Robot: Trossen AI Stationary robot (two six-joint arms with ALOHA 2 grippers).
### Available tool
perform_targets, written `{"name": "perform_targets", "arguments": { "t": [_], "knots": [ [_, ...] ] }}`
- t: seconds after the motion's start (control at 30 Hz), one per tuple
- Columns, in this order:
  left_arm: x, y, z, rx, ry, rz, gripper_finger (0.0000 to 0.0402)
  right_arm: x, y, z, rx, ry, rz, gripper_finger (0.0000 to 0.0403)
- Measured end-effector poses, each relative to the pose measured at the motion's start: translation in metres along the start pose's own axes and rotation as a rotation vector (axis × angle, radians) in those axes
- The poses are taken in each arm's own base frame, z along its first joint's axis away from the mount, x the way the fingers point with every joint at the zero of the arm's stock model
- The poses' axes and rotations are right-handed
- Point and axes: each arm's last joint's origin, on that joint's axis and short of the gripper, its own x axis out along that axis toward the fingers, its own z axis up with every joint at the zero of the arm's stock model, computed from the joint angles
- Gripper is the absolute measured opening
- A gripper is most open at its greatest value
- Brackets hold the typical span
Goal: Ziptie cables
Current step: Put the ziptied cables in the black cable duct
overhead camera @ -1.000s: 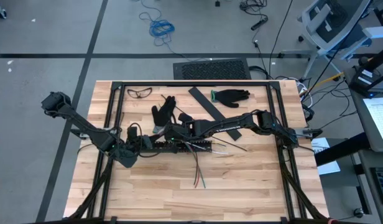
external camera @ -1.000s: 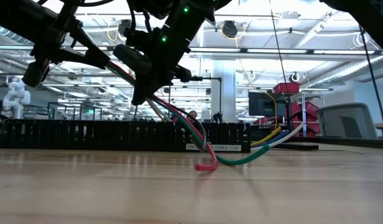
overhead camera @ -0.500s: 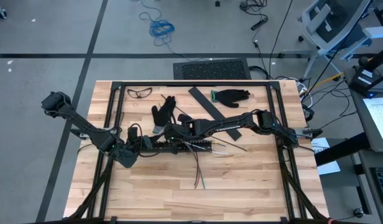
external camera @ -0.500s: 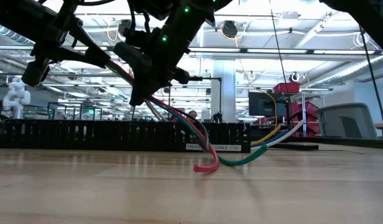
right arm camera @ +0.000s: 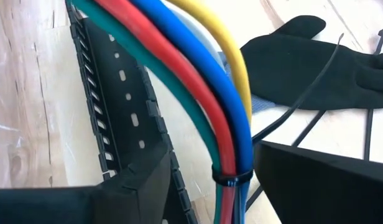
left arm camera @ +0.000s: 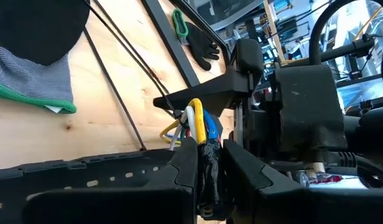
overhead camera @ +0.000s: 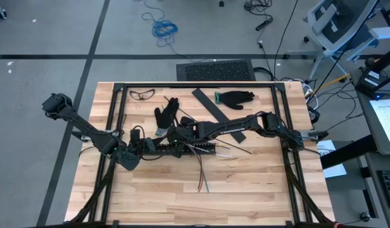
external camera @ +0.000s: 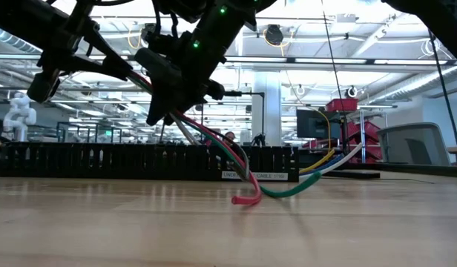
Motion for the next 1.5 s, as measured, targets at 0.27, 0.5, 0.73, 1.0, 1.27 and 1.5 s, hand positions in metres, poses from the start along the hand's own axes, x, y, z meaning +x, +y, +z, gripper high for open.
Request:
{"name": "perform_targets", "arguments": {
  "t": [0.27,0.5,0.73,1.0,1.27,1.5],
  "knots": [
    [-0.005,-0.01,0.007,-0.063,-0.014,-0.057,0.005,0.0,-0.003,0.0,0.067,-0.011,-0.044,0.0216],
    [-0.012,-0.031,0.015,-0.033,-0.011,-0.099,0.005,0.001,-0.006,0.002,0.117,-0.038,-0.114,0.0201],
    [-0.02,-0.053,0.023,0.007,-0.012,-0.138,0.005,-0.001,-0.007,0.004,0.144,-0.065,-0.16,0.018],
    [-0.026,-0.064,0.031,-0.034,-0.01,-0.167,0.005,-0.002,-0.009,0.005,0.148,-0.071,-0.162,0.0155],
    [-0.034,-0.083,0.041,0.003,-0.015,-0.208,0.005,-0.001,-0.01,0.004,0.163,-0.075,-0.191,0.0128],
    [-0.039,-0.094,0.047,0.044,-0.009,-0.23,0.005,-0.001,-0.011,0.005,0.161,-0.085,-0.21,0.0112]
  ]
}}
